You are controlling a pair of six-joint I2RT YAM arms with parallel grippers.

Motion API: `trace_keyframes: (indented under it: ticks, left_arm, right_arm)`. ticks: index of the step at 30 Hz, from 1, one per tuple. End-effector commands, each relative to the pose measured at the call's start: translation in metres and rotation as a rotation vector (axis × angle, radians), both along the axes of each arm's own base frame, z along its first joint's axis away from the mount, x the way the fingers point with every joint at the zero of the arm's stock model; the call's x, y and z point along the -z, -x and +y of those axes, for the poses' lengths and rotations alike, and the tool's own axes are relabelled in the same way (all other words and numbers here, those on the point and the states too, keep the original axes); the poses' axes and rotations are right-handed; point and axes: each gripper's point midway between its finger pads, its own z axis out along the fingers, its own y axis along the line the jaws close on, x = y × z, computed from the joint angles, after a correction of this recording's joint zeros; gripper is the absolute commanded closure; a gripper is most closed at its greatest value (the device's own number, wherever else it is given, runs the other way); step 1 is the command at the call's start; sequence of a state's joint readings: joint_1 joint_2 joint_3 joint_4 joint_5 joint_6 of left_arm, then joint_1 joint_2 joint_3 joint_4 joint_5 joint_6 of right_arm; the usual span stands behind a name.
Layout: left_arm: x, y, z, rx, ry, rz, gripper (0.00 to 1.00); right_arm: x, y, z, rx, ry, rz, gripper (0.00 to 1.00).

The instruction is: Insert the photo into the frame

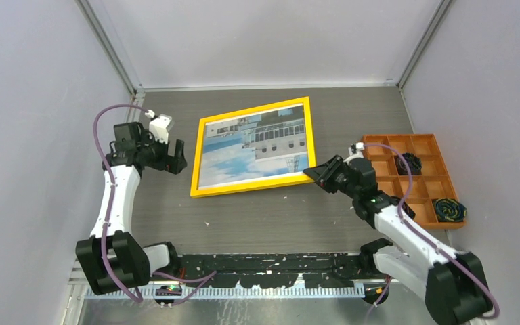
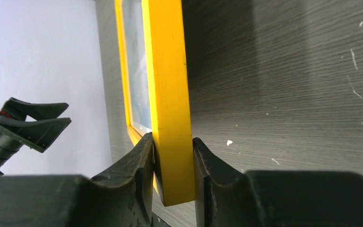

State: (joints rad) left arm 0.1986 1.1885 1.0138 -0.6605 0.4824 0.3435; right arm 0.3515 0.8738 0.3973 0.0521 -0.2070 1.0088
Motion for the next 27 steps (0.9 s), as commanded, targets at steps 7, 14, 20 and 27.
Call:
trace_keyframes:
  ticks: [7, 14, 20, 27]
  left_arm:
    - [0.01, -0.013, 0.0, -0.002, 0.019, -0.047, 0.0]
    - [0.017, -0.012, -0.004, 0.002, 0.046, -0.034, 0.0]
    - [0.019, -0.012, -0.004, -0.002, 0.046, -0.039, 0.0]
    - [0.016, -0.012, -0.005, -0.011, 0.067, -0.034, 0.0]
  right_arm:
    - [0.08, 0.012, 0.022, -0.207, 0.084, 0.139, 0.85]
    - [0.107, 0.017, 0.016, -0.205, 0.132, 0.2, 0.53]
    - [0.125, 0.02, 0.003, -0.165, 0.209, 0.263, 0.35]
    - [0.109, 0.014, -0.022, -0.09, 0.359, 0.283, 0.0]
